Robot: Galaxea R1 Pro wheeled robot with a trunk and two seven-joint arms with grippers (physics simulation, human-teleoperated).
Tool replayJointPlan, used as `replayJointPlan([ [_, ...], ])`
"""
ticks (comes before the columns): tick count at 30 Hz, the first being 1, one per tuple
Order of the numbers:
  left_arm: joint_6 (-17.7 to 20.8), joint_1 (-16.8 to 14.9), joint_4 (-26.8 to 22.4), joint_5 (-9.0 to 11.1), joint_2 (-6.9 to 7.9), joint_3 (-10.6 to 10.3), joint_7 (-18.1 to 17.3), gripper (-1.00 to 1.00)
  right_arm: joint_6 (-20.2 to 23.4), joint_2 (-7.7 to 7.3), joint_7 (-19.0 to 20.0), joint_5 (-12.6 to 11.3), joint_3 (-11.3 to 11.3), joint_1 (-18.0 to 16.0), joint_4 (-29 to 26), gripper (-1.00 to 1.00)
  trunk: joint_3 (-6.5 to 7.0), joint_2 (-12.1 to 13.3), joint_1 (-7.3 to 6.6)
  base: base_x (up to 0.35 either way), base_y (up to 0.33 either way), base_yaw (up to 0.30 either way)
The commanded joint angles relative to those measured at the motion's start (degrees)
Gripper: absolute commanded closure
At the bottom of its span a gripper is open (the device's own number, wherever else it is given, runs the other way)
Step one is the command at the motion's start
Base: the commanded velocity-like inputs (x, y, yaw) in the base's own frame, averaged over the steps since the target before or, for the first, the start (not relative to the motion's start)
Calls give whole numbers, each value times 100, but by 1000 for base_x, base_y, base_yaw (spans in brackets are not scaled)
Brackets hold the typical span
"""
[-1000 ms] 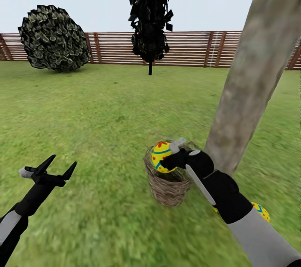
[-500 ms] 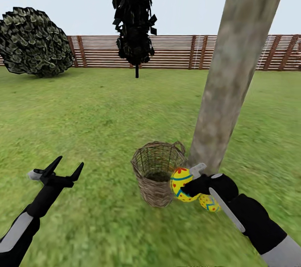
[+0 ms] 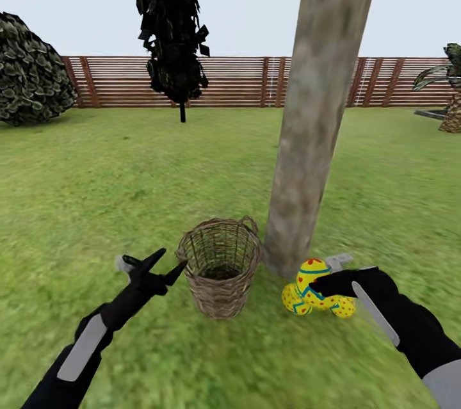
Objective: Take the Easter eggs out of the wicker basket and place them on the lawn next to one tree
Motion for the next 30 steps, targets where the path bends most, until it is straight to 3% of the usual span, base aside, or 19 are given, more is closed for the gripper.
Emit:
replayJointPlan([
  [1,36,-6,-64,-299,-157,-45,2,-100,-129,1,49,290,-30,-6,66,100,-3,-2,-1,104,-82,-283],
  [3,33,-10,-92,-497,-280,-68,4,-100,-481,21,50,714,-53,-8,241,100,0,-2,-1,183,-172,-286],
  [7,29,-11,-91,-618,-561,-93,7,-100,-561,6,49,834,-56,-8,275,100,2,-2,-1,199,-234,-288],
  [8,33,-11,-92,-886,-651,-128,8,-100,-565,2,49,844,-56,-8,290,100,2,-2,-1,62,-287,-288],
  [9,35,-11,-89,-973,-690,-135,10,-100,-565,1,49,848,-56,-6,308,100,2,-2,-1,32,-292,-288],
  [11,34,-11,-85,-1049,-736,-147,12,-100,-573,3,49,892,-56,-6,329,100,3,-2,-1,9,-296,-288],
  [12,32,-11,-75,-1061,-768,-158,13,-100,-579,20,49,1133,-57,-7,338,100,3,-2,-1,1,-93,-288],
  [15,29,-11,-69,-1075,-887,-174,13,-100,-666,33,43,1451,-80,-8,553,100,7,-2,-1,0,-26,-288],
  [17,28,-11,-72,-1082,-904,-348,13,-100,-924,34,-131,1486,-83,-8,615,100,8,-2,-1,0,-4,-288],
  [18,28,-11,-77,-1086,-929,-585,13,-100,-1076,41,-531,1485,-81,-8,638,100,9,-2,-1,0,-1,-288],
  [20,28,-11,-83,-1083,-1017,-679,10,-100,-1124,43,-846,1491,-70,-8,679,100,9,-2,-1,0,-76,-262],
  [30,2,-11,-69,-1088,-1150,-715,13,-100,-1475,51,-1384,1510,-37,-3,906,100,-4,-2,-1,0,-313,-74],
])
